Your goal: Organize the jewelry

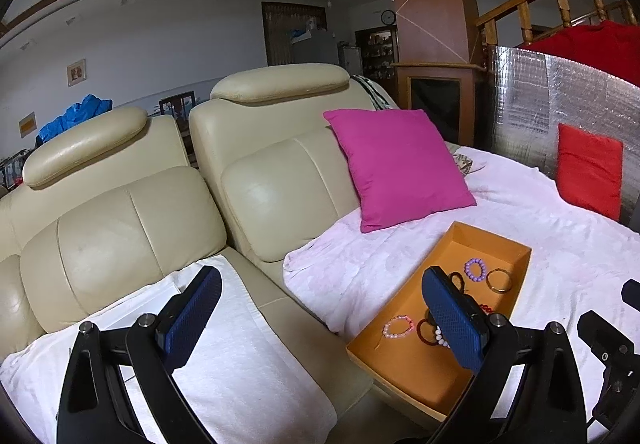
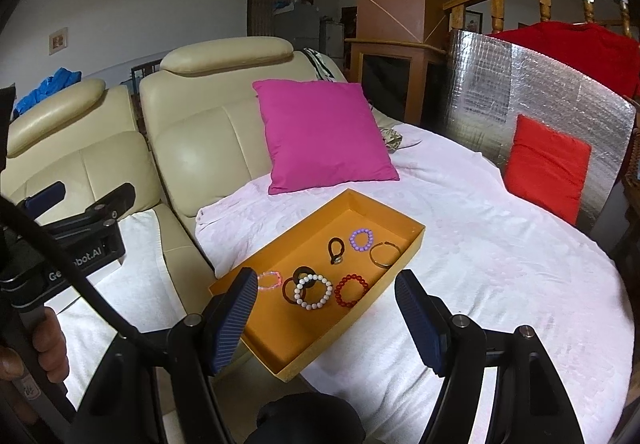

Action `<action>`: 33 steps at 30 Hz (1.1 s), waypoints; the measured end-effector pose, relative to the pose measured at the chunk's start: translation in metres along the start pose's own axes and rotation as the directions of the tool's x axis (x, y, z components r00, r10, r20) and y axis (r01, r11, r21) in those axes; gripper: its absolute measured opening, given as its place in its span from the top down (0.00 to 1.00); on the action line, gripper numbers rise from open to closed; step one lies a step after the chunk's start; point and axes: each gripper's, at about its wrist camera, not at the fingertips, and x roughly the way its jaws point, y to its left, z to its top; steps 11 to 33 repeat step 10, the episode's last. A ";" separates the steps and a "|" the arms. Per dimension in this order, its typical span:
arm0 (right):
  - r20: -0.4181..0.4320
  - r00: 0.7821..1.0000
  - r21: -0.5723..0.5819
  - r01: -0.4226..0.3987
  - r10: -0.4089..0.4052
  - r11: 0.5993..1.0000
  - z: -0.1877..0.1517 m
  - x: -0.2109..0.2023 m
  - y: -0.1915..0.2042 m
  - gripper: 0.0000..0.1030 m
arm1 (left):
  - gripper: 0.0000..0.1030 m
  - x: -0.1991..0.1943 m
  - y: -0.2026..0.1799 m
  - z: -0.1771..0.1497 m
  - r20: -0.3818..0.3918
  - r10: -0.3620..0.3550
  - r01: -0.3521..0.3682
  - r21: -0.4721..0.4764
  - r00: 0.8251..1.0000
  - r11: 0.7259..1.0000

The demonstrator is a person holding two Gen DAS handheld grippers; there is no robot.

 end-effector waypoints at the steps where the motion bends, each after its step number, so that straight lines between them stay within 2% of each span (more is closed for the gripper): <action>1: -0.002 1.000 0.002 -0.005 0.005 1.000 0.000 0.002 -0.001 0.27 | 0.03 0.001 -0.002 0.000 -0.002 0.007 -0.007 0.004 1.000 1.000; 7: 0.002 1.000 0.021 -0.027 0.027 0.999 0.000 0.014 -0.017 0.27 | 0.03 0.006 -0.024 0.001 0.011 0.028 -0.028 0.045 1.000 0.999; 10: 0.024 1.000 0.082 -0.021 0.019 0.996 -0.007 0.015 -0.053 0.27 | 0.03 0.009 -0.065 0.005 0.020 -0.025 0.023 0.117 0.999 0.993; 33: 0.024 1.000 0.082 -0.021 0.019 0.996 -0.007 0.015 -0.053 0.27 | 0.03 0.009 -0.065 0.005 0.020 -0.025 0.023 0.117 0.999 0.993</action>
